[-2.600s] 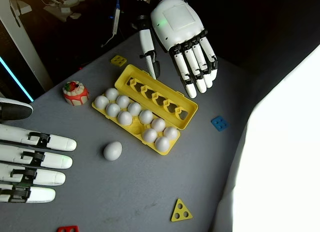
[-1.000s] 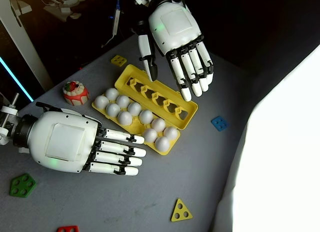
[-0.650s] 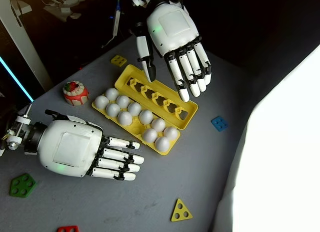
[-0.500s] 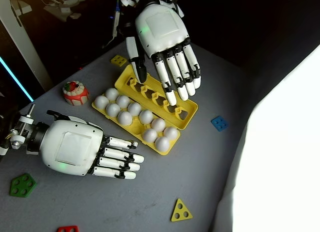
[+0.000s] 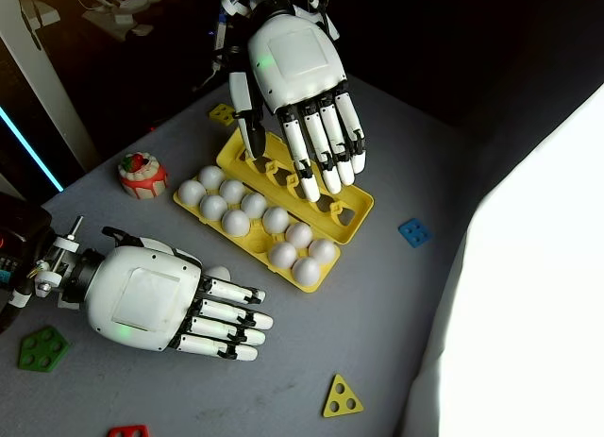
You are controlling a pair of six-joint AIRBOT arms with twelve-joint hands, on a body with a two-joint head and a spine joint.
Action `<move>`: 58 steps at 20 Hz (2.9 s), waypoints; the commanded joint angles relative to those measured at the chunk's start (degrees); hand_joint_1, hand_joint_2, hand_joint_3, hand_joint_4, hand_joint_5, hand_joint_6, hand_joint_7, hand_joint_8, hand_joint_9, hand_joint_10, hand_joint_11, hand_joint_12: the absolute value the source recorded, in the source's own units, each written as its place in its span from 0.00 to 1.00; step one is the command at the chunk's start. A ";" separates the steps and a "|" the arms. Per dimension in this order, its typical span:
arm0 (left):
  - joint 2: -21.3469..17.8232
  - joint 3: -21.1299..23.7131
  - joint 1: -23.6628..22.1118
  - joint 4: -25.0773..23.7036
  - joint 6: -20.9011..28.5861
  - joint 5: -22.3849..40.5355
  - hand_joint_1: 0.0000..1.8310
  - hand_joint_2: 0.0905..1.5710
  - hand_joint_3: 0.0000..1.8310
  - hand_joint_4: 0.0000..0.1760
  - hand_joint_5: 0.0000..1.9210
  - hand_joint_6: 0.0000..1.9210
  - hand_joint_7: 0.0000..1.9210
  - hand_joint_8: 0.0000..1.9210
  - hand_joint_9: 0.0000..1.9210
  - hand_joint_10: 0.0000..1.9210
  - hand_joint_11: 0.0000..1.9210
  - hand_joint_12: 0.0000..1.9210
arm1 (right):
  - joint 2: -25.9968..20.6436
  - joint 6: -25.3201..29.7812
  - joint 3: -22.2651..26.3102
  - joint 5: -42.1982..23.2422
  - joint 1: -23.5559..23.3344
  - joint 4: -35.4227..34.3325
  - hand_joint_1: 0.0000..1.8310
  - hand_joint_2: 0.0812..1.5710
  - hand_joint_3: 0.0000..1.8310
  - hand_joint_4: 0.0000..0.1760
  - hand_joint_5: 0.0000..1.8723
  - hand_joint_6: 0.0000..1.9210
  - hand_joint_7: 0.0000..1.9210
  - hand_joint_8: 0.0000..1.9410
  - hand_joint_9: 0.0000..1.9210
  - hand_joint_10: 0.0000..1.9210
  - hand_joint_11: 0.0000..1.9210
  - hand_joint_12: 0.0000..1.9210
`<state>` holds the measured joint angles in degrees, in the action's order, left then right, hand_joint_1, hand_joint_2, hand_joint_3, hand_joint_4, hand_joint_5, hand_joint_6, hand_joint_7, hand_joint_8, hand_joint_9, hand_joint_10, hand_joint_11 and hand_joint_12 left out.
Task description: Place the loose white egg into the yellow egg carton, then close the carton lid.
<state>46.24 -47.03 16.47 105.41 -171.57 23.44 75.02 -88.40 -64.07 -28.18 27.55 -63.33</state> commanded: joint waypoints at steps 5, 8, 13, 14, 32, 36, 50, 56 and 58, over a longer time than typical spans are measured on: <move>-0.49 -0.47 -1.68 -2.15 -0.22 -4.59 0.24 0.79 0.00 0.22 0.10 0.00 0.12 0.00 0.13 0.00 0.00 0.39 | 0.73 -1.72 -0.13 -2.31 0.27 2.15 0.66 0.64 0.00 0.00 0.08 0.35 0.01 0.00 0.00 0.00 0.00 0.00; -0.63 -0.34 -0.33 -2.43 -0.23 -4.40 0.23 0.80 0.00 0.24 0.10 0.00 0.12 0.00 0.13 0.00 0.00 0.41 | 1.15 -2.01 -0.25 -2.48 0.33 2.16 0.67 0.64 0.00 0.00 0.08 0.35 0.02 0.00 0.00 0.00 0.00 0.00; -0.29 -0.81 -0.50 0.92 -0.22 -3.17 0.24 0.79 0.00 0.22 0.09 0.00 0.11 0.00 0.12 0.00 0.00 0.41 | 1.94 -2.68 -1.54 -2.94 0.55 2.17 0.65 0.65 0.00 0.00 0.08 0.36 0.01 0.00 0.00 0.00 0.00 0.00; -0.17 -0.71 -0.49 3.25 -0.22 -1.19 0.24 0.79 0.00 0.22 0.09 0.00 0.12 0.00 0.12 0.00 0.00 0.40 | 2.07 -2.68 -1.81 -3.48 0.55 2.17 0.66 0.65 0.00 0.00 0.07 0.37 0.01 0.00 0.00 0.00 0.00 0.00; 0.21 1.23 1.91 9.82 -0.23 8.04 0.23 0.79 0.00 0.19 0.10 0.00 0.12 0.00 0.13 0.00 0.00 0.41 | 2.86 -2.68 -3.01 -3.84 0.11 2.26 0.65 0.66 0.01 0.00 0.16 0.35 0.05 0.00 0.02 0.00 0.00 0.00; -0.02 0.60 2.14 11.80 -0.24 7.65 0.23 0.79 0.00 0.18 0.10 0.00 0.12 0.00 0.13 0.00 0.00 0.43 | 2.85 -2.69 -3.01 -3.86 0.08 2.57 0.63 0.67 0.01 0.00 0.16 0.37 0.05 0.00 0.02 0.00 0.00 0.00; -0.16 0.29 3.06 12.69 -0.24 6.19 0.23 0.80 0.00 0.23 0.08 0.00 0.13 0.00 0.14 0.00 0.00 0.44 | 2.80 -1.94 -2.92 -3.68 -0.16 2.98 0.63 0.69 0.00 0.00 0.53 0.50 0.27 0.00 0.09 0.03 0.00 0.05; -0.07 -0.81 3.04 13.23 -0.24 6.51 0.24 0.79 0.00 0.23 0.08 0.00 0.13 0.00 0.14 0.00 0.00 0.44 | 0.96 11.73 0.34 -8.73 -0.63 12.58 0.63 0.70 0.00 0.00 0.52 0.53 0.27 0.00 0.08 0.03 0.00 0.02; -0.08 -1.14 2.95 13.29 -0.24 6.55 0.23 0.79 0.00 0.23 0.09 0.00 0.12 0.00 0.14 0.00 0.00 0.45 | 0.96 15.04 0.68 -9.16 -0.54 14.11 0.63 0.70 0.00 0.00 0.51 0.54 0.27 0.00 0.08 0.03 0.00 0.00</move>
<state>46.37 -48.01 19.92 120.90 -171.61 31.07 76.29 -72.60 -63.53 -32.75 27.40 -51.16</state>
